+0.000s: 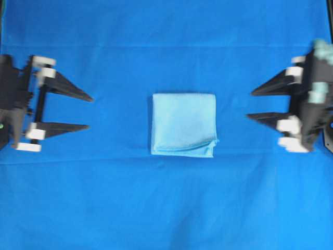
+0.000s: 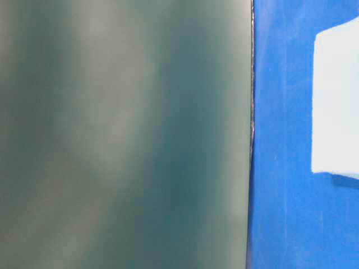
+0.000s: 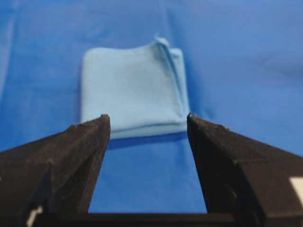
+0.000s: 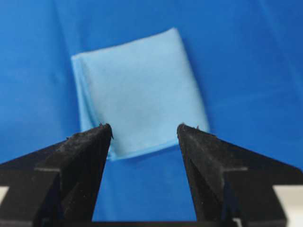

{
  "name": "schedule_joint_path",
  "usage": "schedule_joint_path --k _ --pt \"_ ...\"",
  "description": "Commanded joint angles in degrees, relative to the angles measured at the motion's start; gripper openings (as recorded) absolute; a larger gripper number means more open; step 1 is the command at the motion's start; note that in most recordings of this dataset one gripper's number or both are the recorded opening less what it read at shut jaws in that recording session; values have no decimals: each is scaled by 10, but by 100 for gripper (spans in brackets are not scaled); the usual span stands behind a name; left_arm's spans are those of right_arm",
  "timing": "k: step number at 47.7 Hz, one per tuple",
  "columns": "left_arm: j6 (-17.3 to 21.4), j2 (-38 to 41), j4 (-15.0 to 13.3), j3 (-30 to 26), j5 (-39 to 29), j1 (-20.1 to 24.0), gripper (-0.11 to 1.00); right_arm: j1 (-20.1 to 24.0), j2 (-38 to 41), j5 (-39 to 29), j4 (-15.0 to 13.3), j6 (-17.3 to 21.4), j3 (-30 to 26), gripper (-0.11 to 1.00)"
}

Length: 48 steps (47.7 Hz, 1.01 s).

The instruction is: Fold the light blue towel.

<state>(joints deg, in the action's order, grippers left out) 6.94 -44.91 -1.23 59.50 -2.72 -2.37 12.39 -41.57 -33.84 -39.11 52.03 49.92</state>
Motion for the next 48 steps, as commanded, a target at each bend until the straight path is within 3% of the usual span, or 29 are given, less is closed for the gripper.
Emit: schedule_joint_path --k 1,12,26,34,48 --pt "-3 -46 -1 20 -3 15 63 2 -48 4 -17 2 22 61" --pt "-14 -160 -1 107 -16 42 63 -4 -153 8 -29 6 112 61" --pt "-51 -233 -1 169 -16 42 63 -57 -221 100 -29 24 210 61" --pt "-50 -234 -1 168 -18 42 63 -94 -211 120 -28 29 223 61" --pt "-50 -234 -1 169 -18 43 63 -98 -209 128 -28 29 224 61"
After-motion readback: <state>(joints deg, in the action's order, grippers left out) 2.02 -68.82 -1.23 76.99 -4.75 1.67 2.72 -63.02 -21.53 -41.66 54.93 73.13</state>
